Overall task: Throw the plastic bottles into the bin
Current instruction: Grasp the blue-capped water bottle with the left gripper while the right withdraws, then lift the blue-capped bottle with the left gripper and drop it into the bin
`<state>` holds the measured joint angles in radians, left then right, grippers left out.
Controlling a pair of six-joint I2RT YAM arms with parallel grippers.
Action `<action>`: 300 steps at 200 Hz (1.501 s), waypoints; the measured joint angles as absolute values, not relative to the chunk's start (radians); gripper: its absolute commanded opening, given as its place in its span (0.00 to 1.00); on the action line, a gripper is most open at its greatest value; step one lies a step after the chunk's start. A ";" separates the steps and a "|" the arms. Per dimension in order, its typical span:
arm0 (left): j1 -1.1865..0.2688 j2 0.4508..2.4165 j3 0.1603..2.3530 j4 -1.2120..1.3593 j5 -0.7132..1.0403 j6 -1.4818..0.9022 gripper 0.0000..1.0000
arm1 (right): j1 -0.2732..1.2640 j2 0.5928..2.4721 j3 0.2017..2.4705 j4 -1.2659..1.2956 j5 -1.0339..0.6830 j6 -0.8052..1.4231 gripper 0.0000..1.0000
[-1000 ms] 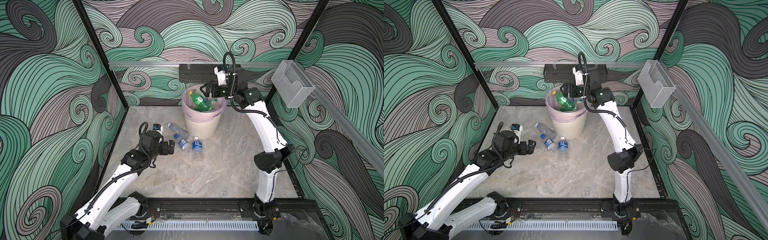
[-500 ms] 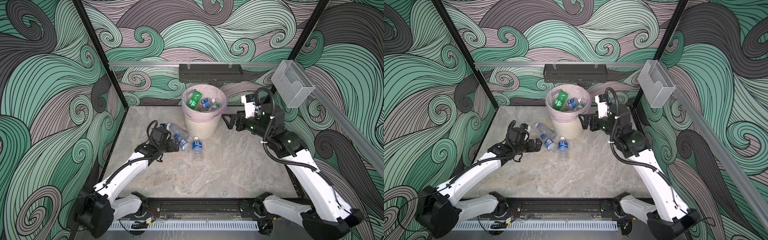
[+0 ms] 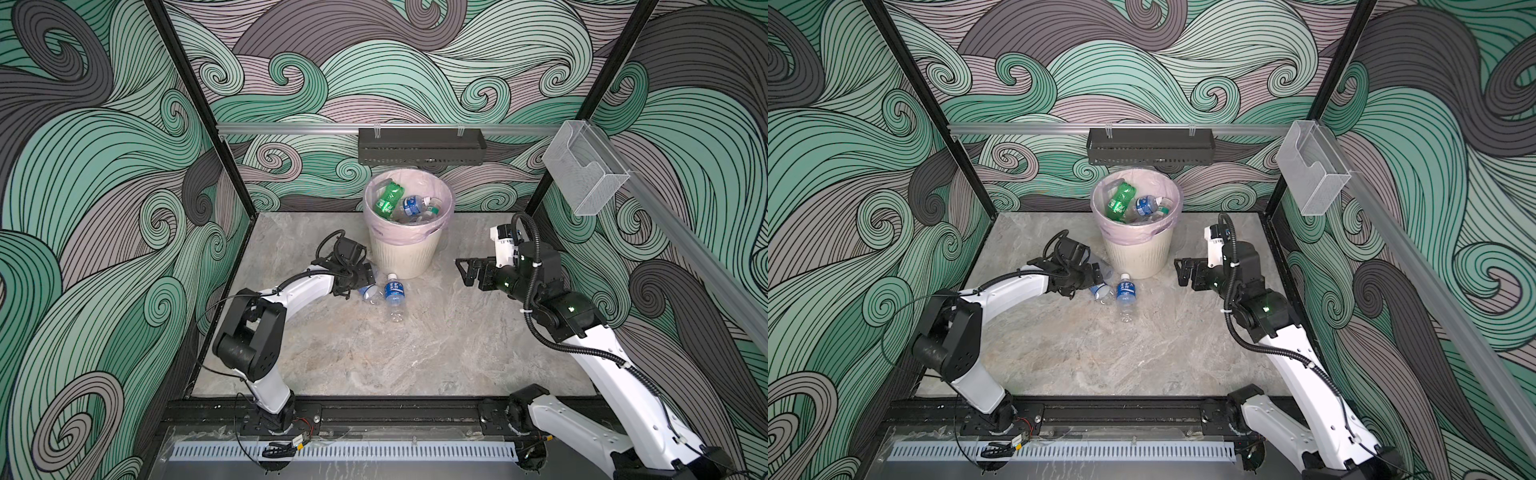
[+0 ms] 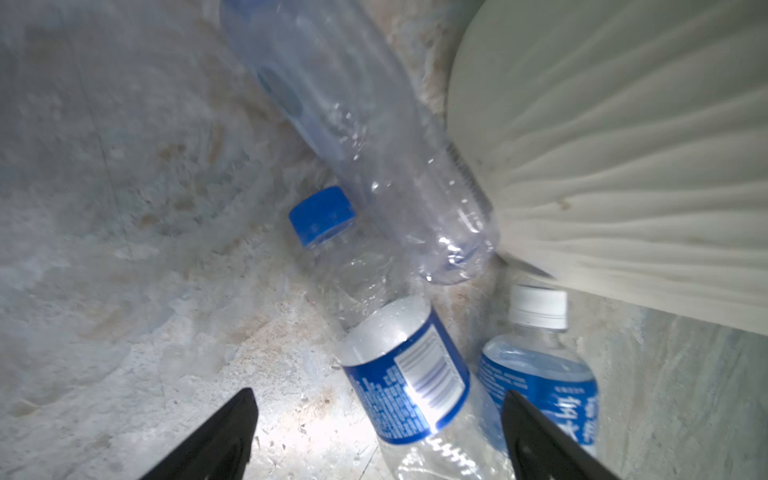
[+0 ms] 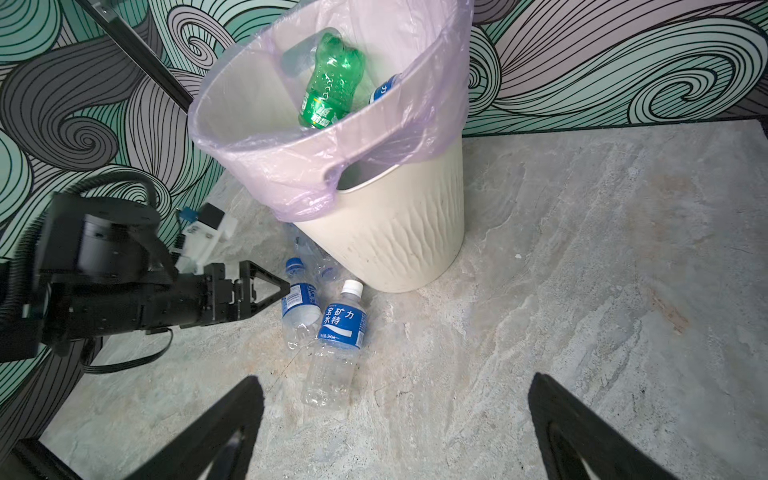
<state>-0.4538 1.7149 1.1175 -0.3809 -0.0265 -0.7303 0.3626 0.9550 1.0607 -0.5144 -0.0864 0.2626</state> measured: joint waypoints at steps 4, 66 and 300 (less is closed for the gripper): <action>-0.454 1.724 1.118 -0.381 -0.025 -0.737 0.93 | 0.361 0.955 1.061 -0.514 -0.086 0.263 1.00; -0.455 1.828 1.129 -0.350 0.002 -0.778 0.88 | 0.349 0.968 1.042 -0.500 -0.090 0.266 1.00; -0.468 1.061 0.728 -0.386 -0.086 -0.400 0.51 | 0.306 0.994 0.796 -0.442 -0.112 0.270 1.00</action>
<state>-0.4683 1.0611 0.7277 -0.3859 -0.0860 -0.4000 0.3058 0.9939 0.7963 -0.4423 -0.1123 0.2703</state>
